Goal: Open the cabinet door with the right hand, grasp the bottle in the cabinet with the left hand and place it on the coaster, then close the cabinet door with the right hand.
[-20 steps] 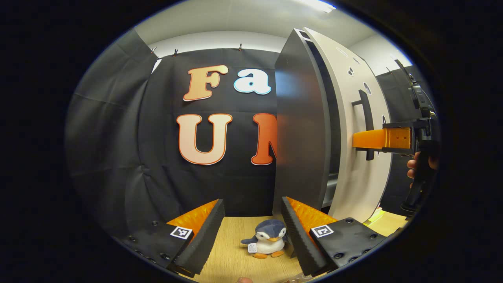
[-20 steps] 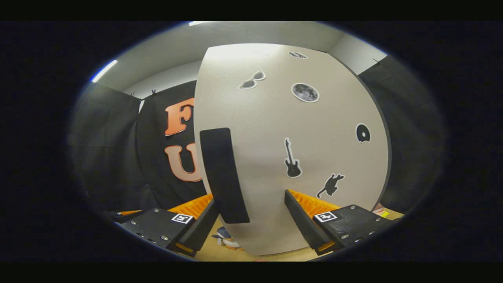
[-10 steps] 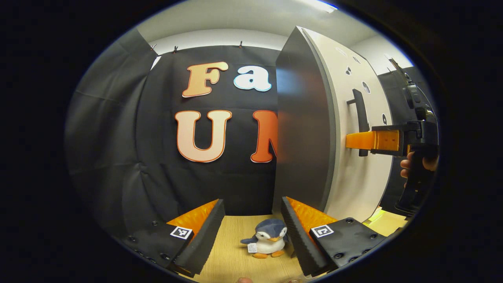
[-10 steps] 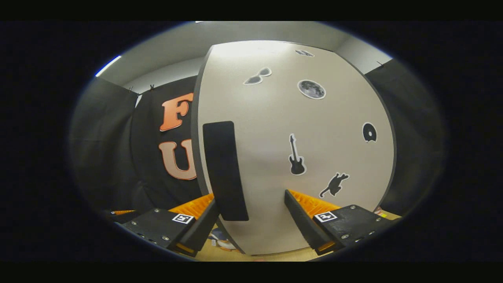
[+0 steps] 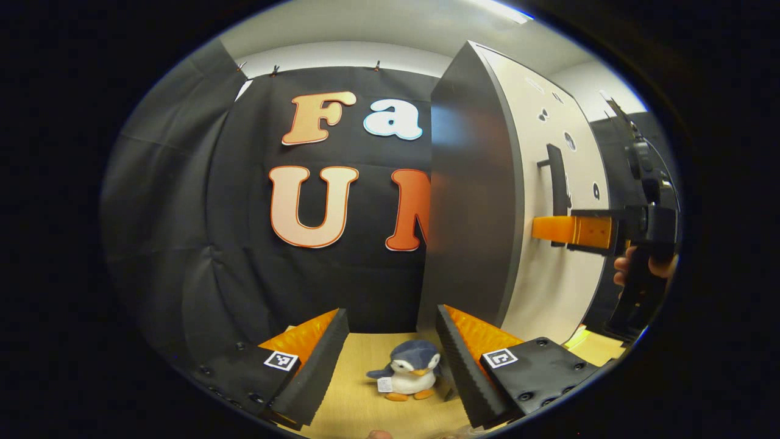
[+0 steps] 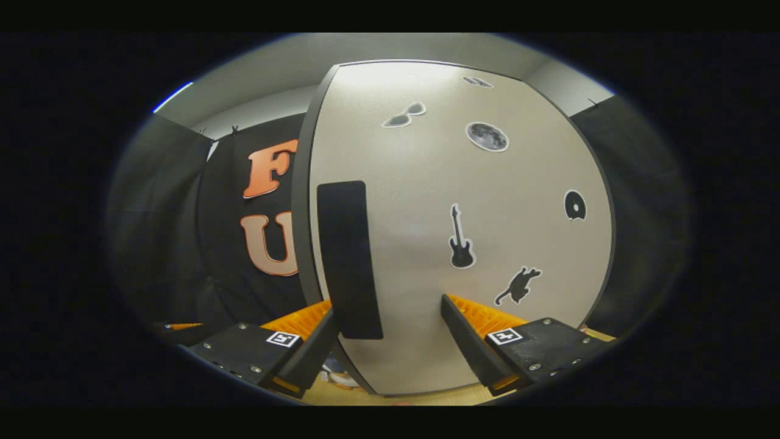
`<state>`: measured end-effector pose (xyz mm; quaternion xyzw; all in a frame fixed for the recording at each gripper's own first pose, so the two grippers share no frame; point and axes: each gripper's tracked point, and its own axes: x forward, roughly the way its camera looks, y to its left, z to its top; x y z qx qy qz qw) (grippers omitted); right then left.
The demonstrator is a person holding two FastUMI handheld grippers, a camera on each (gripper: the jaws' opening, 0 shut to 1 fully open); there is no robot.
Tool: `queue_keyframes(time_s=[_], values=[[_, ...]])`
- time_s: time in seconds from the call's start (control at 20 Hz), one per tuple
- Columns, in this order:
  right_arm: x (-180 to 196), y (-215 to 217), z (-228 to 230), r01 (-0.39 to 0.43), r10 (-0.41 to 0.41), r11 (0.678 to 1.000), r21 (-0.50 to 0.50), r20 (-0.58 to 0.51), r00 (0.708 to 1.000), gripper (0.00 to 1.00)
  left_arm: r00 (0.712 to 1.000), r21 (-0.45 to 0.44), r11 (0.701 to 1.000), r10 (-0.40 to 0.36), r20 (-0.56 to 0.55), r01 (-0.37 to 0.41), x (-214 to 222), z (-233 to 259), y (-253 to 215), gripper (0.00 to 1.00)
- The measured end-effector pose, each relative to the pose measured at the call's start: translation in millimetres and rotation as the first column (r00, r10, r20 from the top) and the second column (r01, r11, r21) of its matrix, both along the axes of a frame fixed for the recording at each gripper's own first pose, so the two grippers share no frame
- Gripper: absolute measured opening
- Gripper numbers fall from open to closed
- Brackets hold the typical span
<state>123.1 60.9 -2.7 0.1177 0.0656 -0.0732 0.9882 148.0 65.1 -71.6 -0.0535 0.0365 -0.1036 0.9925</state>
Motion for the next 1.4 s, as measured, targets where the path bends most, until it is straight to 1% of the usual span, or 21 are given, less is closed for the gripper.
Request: queue_keyframes(time_s=[0.05, 0.1, 0.25, 0.35, 0.4, 0.45, 0.5, 0.8, 1.1, 1.4], values=[[-1, 2, 0, -0.009, 0.009, 1.000, 0.007, 0.000, 1.000, 1.00, 1.000, 0.000, 1.000, 0.011, 0.003, -0.011, -3, 1, 1, 0.94], [-4, 3, 3, -0.016, 0.016, 1.000, 0.004, 0.004, 1.000, 0.96, 1.000, 0.004, 1.000, 0.027, 0.009, -0.027, -5, 4, 5, 0.94], [-18, 4, 15, -0.036, 0.037, 0.999, -0.022, 0.035, 0.999, 0.96, 0.997, 0.033, 0.997, 0.073, 0.026, -0.074, -15, 10, 12, 0.94], [-30, 6, 22, -0.060, 0.061, 0.998, -0.022, 0.046, 0.997, 0.96, 0.995, 0.026, 0.995, 0.095, 0.030, -0.096, -26, 12, 10, 0.94], [-38, 6, 23, -0.073, 0.074, 0.997, -0.023, 0.047, 0.996, 0.92, 0.994, 0.019, 0.994, 0.108, 0.031, -0.108, -32, 14, 9, 0.94], [-47, 6, 24, -0.084, 0.086, 0.996, -0.027, 0.047, 0.995, 0.92, 0.992, 0.018, 0.992, 0.125, 0.032, -0.126, -39, 15, 8, 0.94], [-56, 4, 26, -0.094, 0.096, 0.995, -0.036, 0.048, 0.994, 0.96, 0.989, 0.018, 0.990, 0.141, 0.035, -0.142, -44, 17, 8, 0.94], [-118, -20, 32, -0.127, 0.132, 0.988, -0.085, 0.054, 0.990, 0.96, 0.972, 0.024, 0.974, 0.225, 0.062, -0.227, -92, 33, -3, 0.94], [-175, -41, 41, -0.150, 0.158, 0.983, -0.105, 0.073, 0.985, 0.96, 0.964, 0.030, 0.966, 0.254, 0.078, -0.257, -135, 50, -27, 0.94], [-218, -57, 41, -0.162, 0.171, 0.980, -0.120, 0.069, 0.983, 0.96, 0.959, 0.049, 0.961, 0.267, 0.098, -0.272, -171, 66, -49, 0.94]])
